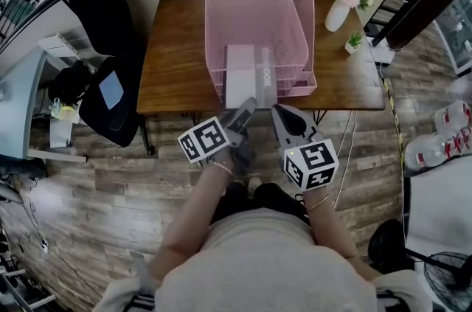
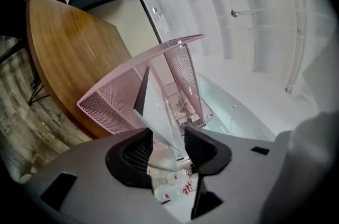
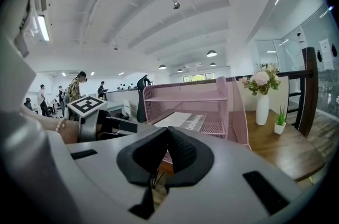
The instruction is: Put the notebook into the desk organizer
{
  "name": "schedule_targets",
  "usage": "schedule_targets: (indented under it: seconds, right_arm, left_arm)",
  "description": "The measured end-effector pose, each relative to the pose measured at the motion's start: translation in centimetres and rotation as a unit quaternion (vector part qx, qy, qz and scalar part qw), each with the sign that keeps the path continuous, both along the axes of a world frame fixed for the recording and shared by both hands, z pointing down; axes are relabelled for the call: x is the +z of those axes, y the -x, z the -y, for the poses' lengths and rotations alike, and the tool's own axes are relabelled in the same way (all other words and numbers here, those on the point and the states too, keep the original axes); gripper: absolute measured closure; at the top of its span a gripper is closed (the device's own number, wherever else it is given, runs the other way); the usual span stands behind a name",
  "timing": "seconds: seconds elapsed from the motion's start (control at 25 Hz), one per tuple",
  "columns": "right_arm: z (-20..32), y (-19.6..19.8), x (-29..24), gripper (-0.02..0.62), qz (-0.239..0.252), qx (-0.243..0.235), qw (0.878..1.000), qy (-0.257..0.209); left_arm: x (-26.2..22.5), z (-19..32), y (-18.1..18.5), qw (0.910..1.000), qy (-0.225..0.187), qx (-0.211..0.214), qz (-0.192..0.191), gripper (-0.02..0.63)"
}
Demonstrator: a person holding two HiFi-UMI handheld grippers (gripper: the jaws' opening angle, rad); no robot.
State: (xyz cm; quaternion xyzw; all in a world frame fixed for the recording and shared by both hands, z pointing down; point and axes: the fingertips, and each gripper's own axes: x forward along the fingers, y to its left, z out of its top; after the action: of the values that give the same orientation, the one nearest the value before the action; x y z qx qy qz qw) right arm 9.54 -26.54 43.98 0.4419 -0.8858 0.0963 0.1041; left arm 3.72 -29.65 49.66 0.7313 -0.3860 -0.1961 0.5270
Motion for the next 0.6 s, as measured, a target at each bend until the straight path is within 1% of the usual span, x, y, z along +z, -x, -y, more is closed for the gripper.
schedule_targets:
  seconds: [0.2, 0.32, 0.44, 0.56, 0.6]
  right_arm:
    - [-0.6, 0.1, 0.2, 0.586, 0.004, 0.004, 1.000, 0.002]
    - [-0.6, 0.1, 0.3, 0.586, 0.005, 0.008, 1.000, 0.005]
    - [-0.6, 0.1, 0.3, 0.586, 0.008, 0.010, 1.000, 0.006]
    - [-0.3, 0.1, 0.4, 0.586, 0.008, 0.013, 1.000, 0.008]
    - [-0.2, 0.0, 0.4, 0.586, 0.008, 0.014, 1.000, 0.008]
  left_arm:
    - [0.8, -1.5, 0.4, 0.9999, 0.006, 0.008, 0.006, 0.431]
    - [0.7, -1.7, 0.3, 0.9999, 0.002, 0.013, 0.001, 0.459]
    - [0.6, -1.6, 0.1, 0.9999, 0.003, 0.016, -0.003, 0.492]
    - [0.5, -1.4, 0.0, 0.9997, -0.001, 0.022, 0.005, 0.562]
    - [0.5, -1.2, -0.1, 0.9997, -0.003, 0.024, 0.006, 0.566]
